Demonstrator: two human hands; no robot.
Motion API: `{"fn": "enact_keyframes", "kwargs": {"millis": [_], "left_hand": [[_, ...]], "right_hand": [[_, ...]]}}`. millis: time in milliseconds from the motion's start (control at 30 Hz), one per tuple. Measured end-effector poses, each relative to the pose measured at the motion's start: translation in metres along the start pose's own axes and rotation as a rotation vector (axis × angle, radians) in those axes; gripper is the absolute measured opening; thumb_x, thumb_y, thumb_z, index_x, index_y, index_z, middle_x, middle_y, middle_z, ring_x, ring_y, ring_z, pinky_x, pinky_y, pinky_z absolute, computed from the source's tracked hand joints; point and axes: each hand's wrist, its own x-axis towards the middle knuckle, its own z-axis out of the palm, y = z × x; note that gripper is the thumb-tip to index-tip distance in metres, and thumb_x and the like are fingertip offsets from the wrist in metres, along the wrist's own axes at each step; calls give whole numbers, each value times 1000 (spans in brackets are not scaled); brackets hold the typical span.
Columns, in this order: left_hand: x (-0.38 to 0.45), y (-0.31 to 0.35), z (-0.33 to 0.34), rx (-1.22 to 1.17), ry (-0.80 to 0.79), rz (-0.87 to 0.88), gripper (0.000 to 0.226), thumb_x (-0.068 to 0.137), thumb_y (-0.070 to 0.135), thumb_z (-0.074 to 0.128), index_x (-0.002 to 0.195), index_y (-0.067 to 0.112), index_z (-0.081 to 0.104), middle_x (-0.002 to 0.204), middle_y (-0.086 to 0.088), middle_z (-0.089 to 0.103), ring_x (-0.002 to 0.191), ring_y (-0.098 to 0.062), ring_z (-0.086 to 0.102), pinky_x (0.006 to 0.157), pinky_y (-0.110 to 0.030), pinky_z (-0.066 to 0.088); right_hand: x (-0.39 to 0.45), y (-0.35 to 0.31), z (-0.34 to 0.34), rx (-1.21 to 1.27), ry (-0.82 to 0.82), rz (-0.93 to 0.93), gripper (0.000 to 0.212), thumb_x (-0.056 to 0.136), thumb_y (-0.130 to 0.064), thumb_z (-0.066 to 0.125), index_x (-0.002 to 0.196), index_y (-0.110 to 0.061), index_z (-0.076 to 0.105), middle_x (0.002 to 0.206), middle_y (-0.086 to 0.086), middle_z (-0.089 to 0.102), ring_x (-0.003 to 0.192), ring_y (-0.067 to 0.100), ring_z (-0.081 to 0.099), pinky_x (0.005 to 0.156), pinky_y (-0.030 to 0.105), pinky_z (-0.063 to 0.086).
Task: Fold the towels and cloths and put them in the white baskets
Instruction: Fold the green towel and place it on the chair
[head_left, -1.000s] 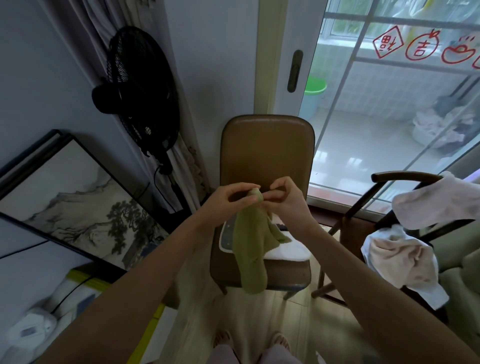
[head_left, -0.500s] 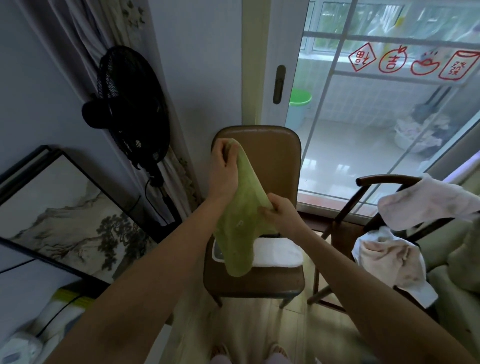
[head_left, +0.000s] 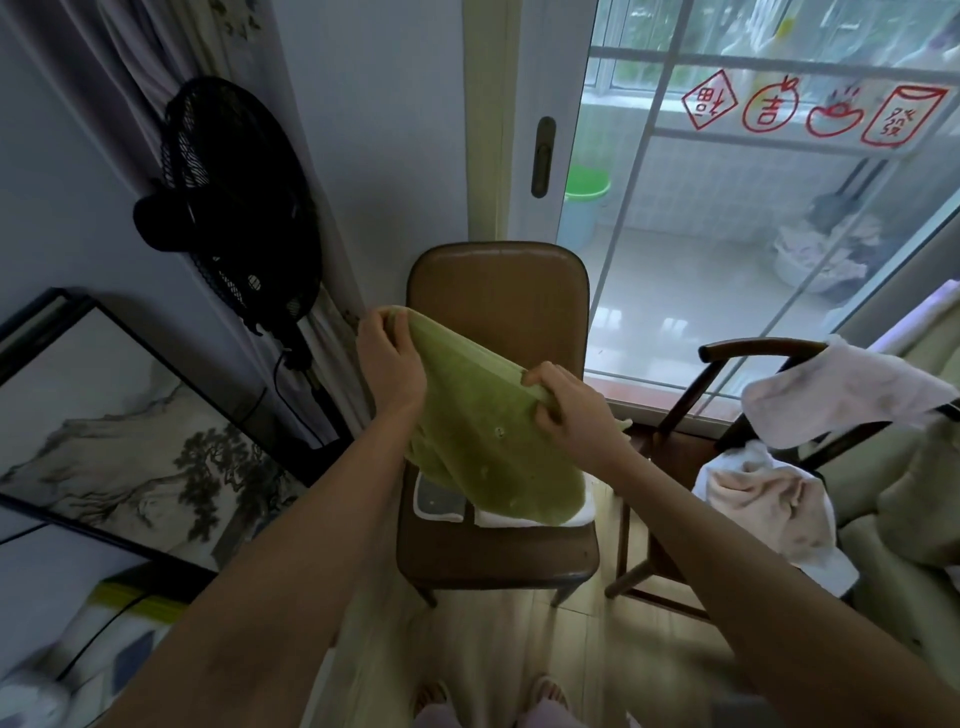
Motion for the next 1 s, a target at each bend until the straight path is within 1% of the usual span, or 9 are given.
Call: {"fn": "enact_keyframes", "kwargs": {"millis": [100, 233, 300, 433, 533, 600, 700, 867, 1000], "left_hand": [[5, -3, -1, 1, -8, 13, 22, 103, 26, 41, 94, 9, 52, 90, -6, 56, 83, -21, 53, 76, -35, 42], [10, 2, 0, -3, -15, 11, 20, 103, 24, 41, 98, 9, 53, 93, -4, 56, 84, -18, 53, 74, -26, 39], [12, 1, 0, -3, -2, -21, 23, 104, 24, 40, 101, 6, 54, 94, -4, 55, 84, -16, 52, 72, -22, 36], [14, -7, -7, -24, 8, -89, 24, 104, 25, 37, 103, 7, 52, 97, -4, 55, 85, -16, 52, 69, -18, 35], [13, -12, -10, -26, 20, -135, 27, 105, 26, 35, 107, 5, 52, 98, -4, 54, 85, -15, 50, 66, -14, 32], [10, -12, -9, -41, 43, -178, 30, 105, 26, 35, 110, 3, 52, 98, -2, 53, 83, -15, 50, 64, -15, 31], [7, -10, -7, -42, 58, -216, 31, 105, 27, 34, 112, 2, 52, 98, -1, 53, 83, -14, 49, 64, -14, 31], [13, -9, -8, -61, 126, -269, 31, 105, 28, 32, 109, 4, 50, 96, -2, 53, 86, -21, 53, 72, -27, 38], [11, -13, -5, -69, 149, -305, 31, 105, 28, 32, 110, 3, 50, 102, -12, 58, 90, -28, 58, 76, -38, 45]], "right_hand": [[-1, -1, 3, 95, -37, 71, 28, 86, -4, 56, 107, -20, 47, 100, -10, 57, 79, 11, 56, 68, 20, 43], [4, -1, 10, 87, -101, 89, 10, 85, -2, 57, 88, -11, 54, 86, 1, 59, 76, 17, 54, 71, 34, 47], [8, 2, 15, 83, -119, 123, 6, 85, -3, 58, 84, -9, 57, 83, 2, 59, 74, 17, 53, 69, 34, 46], [12, 10, 19, 154, -15, 285, 16, 95, -15, 56, 79, -14, 56, 72, -5, 56, 66, 9, 49, 61, 24, 41], [19, 18, 15, 161, 85, 358, 26, 94, -29, 60, 78, -10, 58, 69, 2, 59, 68, 19, 55, 63, 32, 44], [24, 22, 15, 145, 30, 357, 26, 92, -31, 63, 75, -10, 60, 69, 5, 61, 68, 22, 57, 65, 33, 45], [22, 26, 14, 113, -97, 336, 25, 89, -15, 64, 65, -16, 56, 68, 4, 59, 66, 20, 53, 64, 29, 42], [10, 42, 17, -65, -267, 376, 16, 86, -8, 63, 76, 3, 70, 77, 20, 65, 65, 20, 52, 61, 31, 43], [4, 44, 30, -85, -75, 435, 20, 88, -10, 58, 76, 0, 70, 72, 15, 65, 68, 24, 57, 64, 34, 47]]}}
